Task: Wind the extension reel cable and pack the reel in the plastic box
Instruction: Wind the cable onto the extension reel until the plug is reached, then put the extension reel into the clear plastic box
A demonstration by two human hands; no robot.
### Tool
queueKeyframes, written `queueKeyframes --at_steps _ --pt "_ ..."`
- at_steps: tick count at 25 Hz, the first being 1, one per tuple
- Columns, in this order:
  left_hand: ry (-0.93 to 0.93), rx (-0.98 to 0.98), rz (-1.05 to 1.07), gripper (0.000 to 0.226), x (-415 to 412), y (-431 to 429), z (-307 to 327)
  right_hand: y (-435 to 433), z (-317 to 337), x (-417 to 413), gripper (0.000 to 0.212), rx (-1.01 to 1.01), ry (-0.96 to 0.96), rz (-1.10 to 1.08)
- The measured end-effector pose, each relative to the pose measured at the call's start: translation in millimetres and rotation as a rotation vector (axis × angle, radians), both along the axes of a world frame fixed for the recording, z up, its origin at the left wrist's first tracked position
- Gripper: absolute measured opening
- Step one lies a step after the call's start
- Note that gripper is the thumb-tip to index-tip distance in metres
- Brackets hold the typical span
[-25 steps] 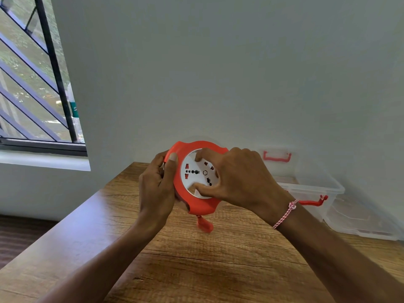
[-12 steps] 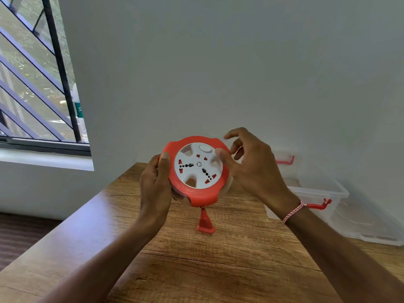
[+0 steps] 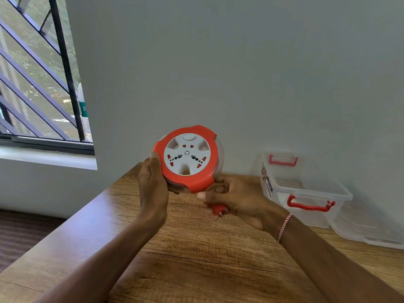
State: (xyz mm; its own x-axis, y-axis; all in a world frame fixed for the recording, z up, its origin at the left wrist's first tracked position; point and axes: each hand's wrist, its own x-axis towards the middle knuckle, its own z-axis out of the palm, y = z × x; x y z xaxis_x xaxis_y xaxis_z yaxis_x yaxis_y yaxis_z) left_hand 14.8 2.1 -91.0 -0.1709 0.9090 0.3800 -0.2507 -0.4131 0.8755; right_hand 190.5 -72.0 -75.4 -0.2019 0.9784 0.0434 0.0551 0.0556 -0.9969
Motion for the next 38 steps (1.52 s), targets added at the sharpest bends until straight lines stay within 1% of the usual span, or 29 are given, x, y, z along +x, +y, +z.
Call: queueKeyframes --at_steps 2,4,7,9,13,16,18,21,24,25,26,27,28,29,30,31,32,33,34,35,38 --pt "0.016 -0.001 0.005 0.022 -0.6 -0.1 0.4 2.5 2.8 6.7 0.042 0.045 0.000 -0.104" --pt "0.031 0.013 0.009 0.020 -1.4 -0.3 0.6 4.9 6.3 11.2 0.043 0.073 0.054 -0.185" --pt "0.070 0.053 0.024 0.019 -1.4 0.8 -0.9 6.6 8.1 14.7 0.045 0.067 0.104 -0.240" --pt "0.094 0.076 0.022 0.021 -1.8 -0.6 0.6 3.7 10.8 11.1 0.044 0.081 0.049 -0.250" --pt "0.133 0.120 -0.032 0.023 0.6 -5.6 0.5 -5.8 21.6 3.2 0.056 0.118 -0.088 -0.324" --pt "0.170 0.147 -0.106 0.025 5.0 -7.1 -2.7 -21.0 25.2 7.1 0.057 0.156 -0.163 -0.377" --pt "0.199 0.167 -0.173 0.028 11.6 -11.8 -6.5 -34.7 22.4 12.2 0.054 0.163 -0.180 -0.398" --pt "0.193 0.168 -0.254 0.037 25.1 -27.5 -5.4 -57.6 15.7 24.5 0.045 0.184 -0.122 -0.431" --pt "0.121 0.143 -0.413 0.051 41.0 -30.7 10.3 -79.1 16.8 41.0 0.036 0.224 0.040 -0.459" --pt "0.123 0.124 -0.450 0.054 49.2 -24.5 17.3 -84.3 17.8 47.7 0.034 0.234 0.083 -0.472" --pt "0.194 0.129 -0.463 0.053 58.2 -16.2 23.3 -87.9 18.9 53.9 0.033 0.240 0.114 -0.493" --pt "0.340 0.167 -0.445 0.045 69.9 -2.9 24.3 -90.3 20.5 59.6 0.032 0.245 0.142 -0.523" --pt "0.500 0.223 -0.432 0.032 83.6 7.6 24.1 -92.3 23.0 65.3 0.033 0.252 0.168 -0.558" --pt "0.694 0.325 -0.390 0.022 97.8 21.5 19.8 -93.4 25.4 71.6 0.035 0.266 0.191 -0.591" --pt "0.883 0.462 -0.350 0.021 113.9 36.1 14.1 -94.1 27.7 78.9 0.037 0.281 0.203 -0.626" --pt "1.068 0.600 -0.317 0.031 128.6 47.9 8.4 -95.3 29.2 87.0 0.040 0.297 0.204 -0.665" --pt "1.225 0.698 -0.307 0.043 141.7 53.6 5.8 -97.4 29.7 95.9 0.041 0.313 0.208 -0.705" --pt "1.330 0.764 -0.291 0.052 153.2 55.1 7.1 -99.4 30.3 105.0 0.042 0.325 0.220 -0.740" --pt "1.382 0.820 -0.261 0.056 161.4 55.9 10.0 -101.2 31.0 112.9 0.042 0.335 0.238 -0.770" --pt "1.381 0.878 -0.230 0.054 168.2 55.7 13.5 -103.2 31.5 120.0 0.041 0.348 0.253 -0.794" --pt "1.320 0.986 -0.206 0.034 172.4 60.0 20.7 -106.1 32.0 129.7 0.038 0.364 0.289 -0.846"
